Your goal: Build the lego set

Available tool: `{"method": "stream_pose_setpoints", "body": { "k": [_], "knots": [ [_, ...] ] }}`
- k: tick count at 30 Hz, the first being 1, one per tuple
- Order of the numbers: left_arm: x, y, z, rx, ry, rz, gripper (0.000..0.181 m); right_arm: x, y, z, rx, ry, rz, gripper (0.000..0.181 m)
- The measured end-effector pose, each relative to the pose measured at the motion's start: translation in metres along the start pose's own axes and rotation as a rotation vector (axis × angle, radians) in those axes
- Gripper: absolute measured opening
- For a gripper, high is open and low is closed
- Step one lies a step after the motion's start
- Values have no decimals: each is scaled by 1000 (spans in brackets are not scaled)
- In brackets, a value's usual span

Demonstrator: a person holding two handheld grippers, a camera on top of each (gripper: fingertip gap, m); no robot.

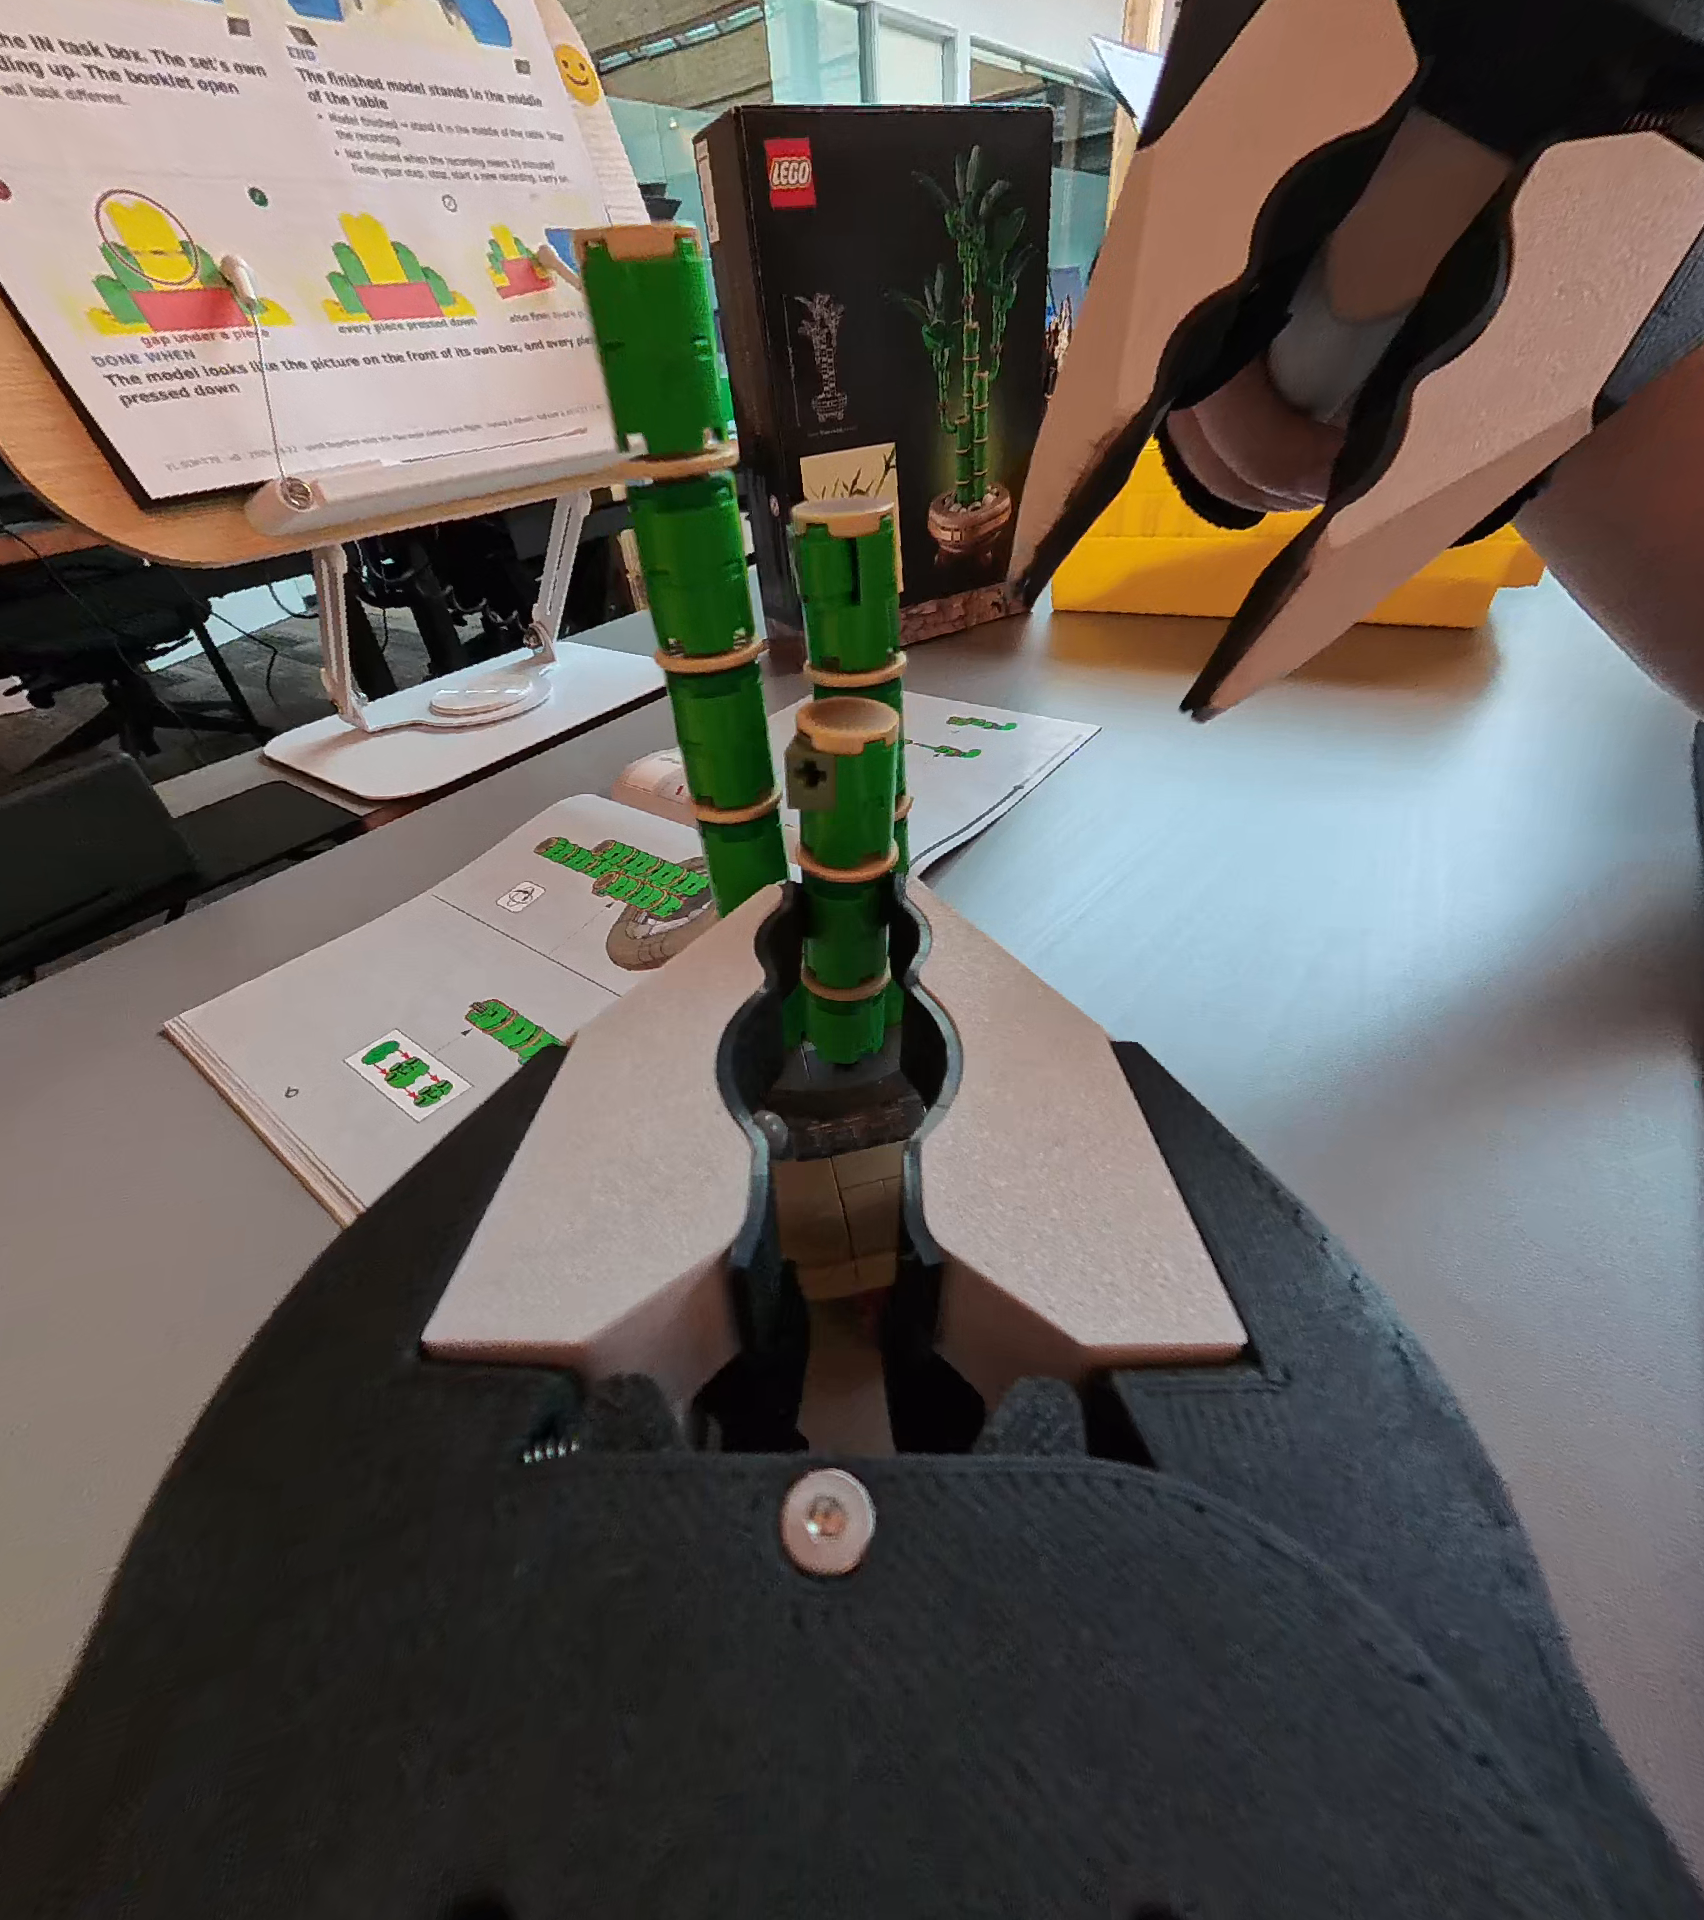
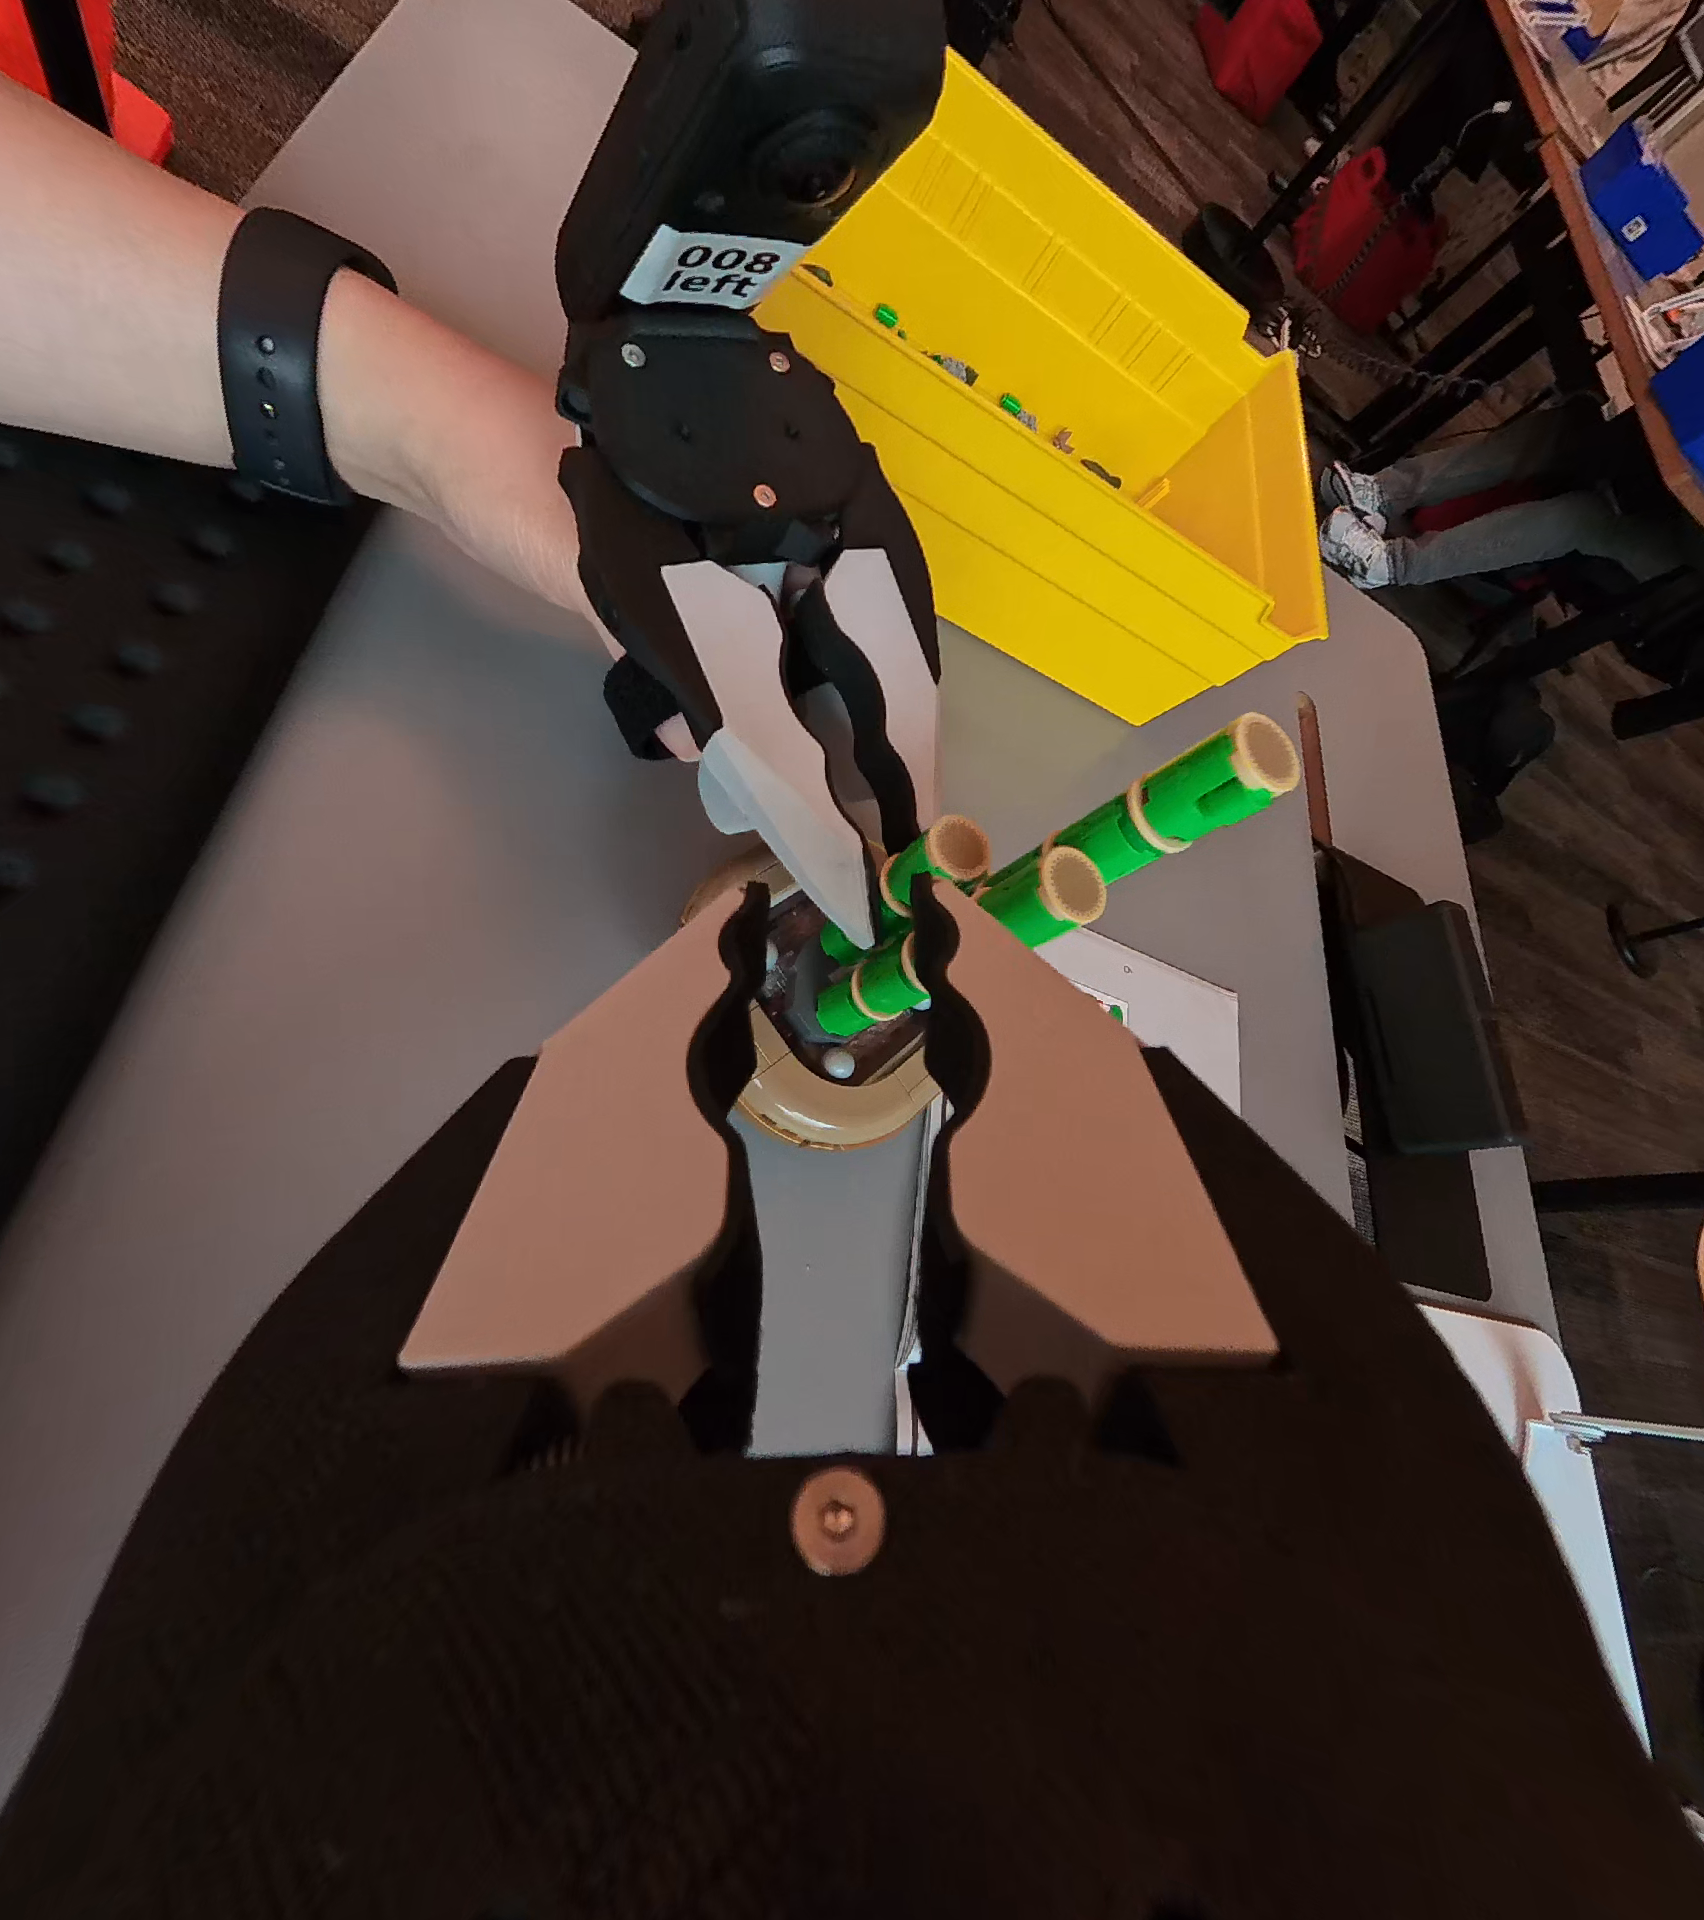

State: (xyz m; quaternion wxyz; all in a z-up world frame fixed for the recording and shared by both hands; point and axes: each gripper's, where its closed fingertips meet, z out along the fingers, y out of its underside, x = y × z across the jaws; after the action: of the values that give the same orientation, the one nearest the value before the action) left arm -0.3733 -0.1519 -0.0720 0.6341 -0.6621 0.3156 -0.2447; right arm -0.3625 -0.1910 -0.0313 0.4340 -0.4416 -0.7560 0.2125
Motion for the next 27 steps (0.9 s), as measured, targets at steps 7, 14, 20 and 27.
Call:
{"method": "stream_pose_setpoints", "body": {
  "k": [7, 14, 20, 27],
  "knots": [
    [3, 0, -1, 6, 19, 8, 14, 3, 1, -1, -10, 9, 14, 27],
    [1, 0, -1, -6, 26, 50, 14, 3, -7, -5, -1, 21, 34, 27],
    [3, 1, -2, -14, 56, 59, 14, -3, -16, -9, -18, 30, 43, 27],
    [2, 1, -3, -58, 99, 50, 14, -8, -28, -3, -91, 42, 77, 27]
  ]
}}
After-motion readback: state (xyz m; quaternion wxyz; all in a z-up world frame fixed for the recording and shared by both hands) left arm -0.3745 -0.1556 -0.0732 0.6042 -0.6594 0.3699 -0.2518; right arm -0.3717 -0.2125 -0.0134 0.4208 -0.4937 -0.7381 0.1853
